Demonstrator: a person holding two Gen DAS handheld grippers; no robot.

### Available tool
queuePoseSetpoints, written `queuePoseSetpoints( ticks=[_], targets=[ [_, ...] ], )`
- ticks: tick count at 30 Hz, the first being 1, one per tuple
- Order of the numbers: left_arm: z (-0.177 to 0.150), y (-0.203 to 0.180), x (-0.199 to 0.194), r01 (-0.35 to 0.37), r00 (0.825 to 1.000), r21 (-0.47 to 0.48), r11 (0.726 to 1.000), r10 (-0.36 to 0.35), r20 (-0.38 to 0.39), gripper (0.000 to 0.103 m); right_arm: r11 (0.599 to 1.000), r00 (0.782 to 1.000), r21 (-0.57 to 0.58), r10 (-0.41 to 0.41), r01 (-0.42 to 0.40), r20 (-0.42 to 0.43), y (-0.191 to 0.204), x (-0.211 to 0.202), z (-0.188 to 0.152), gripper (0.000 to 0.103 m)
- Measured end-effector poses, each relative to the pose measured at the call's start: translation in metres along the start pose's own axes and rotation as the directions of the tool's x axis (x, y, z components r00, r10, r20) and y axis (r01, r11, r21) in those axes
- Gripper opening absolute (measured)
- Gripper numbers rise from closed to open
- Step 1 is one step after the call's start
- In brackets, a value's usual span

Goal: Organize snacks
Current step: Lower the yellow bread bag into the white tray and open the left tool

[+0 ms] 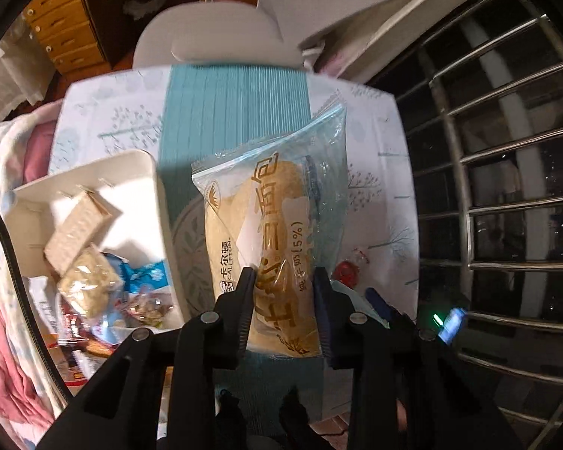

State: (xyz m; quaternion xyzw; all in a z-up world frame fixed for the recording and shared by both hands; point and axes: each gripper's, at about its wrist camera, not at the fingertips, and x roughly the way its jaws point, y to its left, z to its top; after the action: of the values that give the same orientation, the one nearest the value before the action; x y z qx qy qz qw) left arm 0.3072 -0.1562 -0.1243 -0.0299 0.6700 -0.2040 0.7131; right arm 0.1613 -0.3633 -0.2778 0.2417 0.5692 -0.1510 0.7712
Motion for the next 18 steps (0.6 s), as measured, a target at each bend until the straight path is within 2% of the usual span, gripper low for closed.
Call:
queuePoseSetpoints(
  ticks=[5,9,10,12,13,15,18],
  targets=[
    [-0.011,0.031,-0.043,-0.014,0.997,-0.018,1.0,0.016,0.069,0.028,0.995,0.995,0.035,-0.095,0.096,-0.019,0.003,0.015,0.004,0.055],
    [-0.023,0.075,-0.064,-0.043,0.992,-0.08,0.996,0.053,0.115,0.028,0.992,0.994,0.055,-0.11,0.11,0.009,0.007,0.01,0.002,0.044],
    [-0.026,0.087,-0.068,-0.046,0.991,-0.099,0.994,0.058,0.119,0.028,0.992,0.994,0.055,-0.111,0.11,0.019,0.009,0.006,0.001,0.039],
    [-0.033,0.113,-0.072,-0.057,0.99,-0.146,0.988,0.075,0.116,0.029,0.993,0.994,0.058,-0.107,0.105,0.036,0.015,-0.002,0.0,0.035],
    [-0.035,0.124,-0.071,-0.059,0.991,-0.166,0.984,0.078,0.11,0.029,0.994,0.995,0.06,-0.093,0.091,0.044,0.018,-0.006,-0.002,0.027],
    [-0.042,0.148,-0.07,-0.059,0.992,-0.209,0.976,0.08,0.097,0.029,0.997,0.996,0.049,-0.055,0.051,0.069,0.03,-0.019,-0.005,0.001],
    [-0.054,0.178,-0.066,-0.053,0.994,-0.255,0.965,0.075,0.078,0.03,1.0,0.994,0.003,-0.021,0.021,0.11,0.055,-0.041,-0.015,0.0]
  ],
)
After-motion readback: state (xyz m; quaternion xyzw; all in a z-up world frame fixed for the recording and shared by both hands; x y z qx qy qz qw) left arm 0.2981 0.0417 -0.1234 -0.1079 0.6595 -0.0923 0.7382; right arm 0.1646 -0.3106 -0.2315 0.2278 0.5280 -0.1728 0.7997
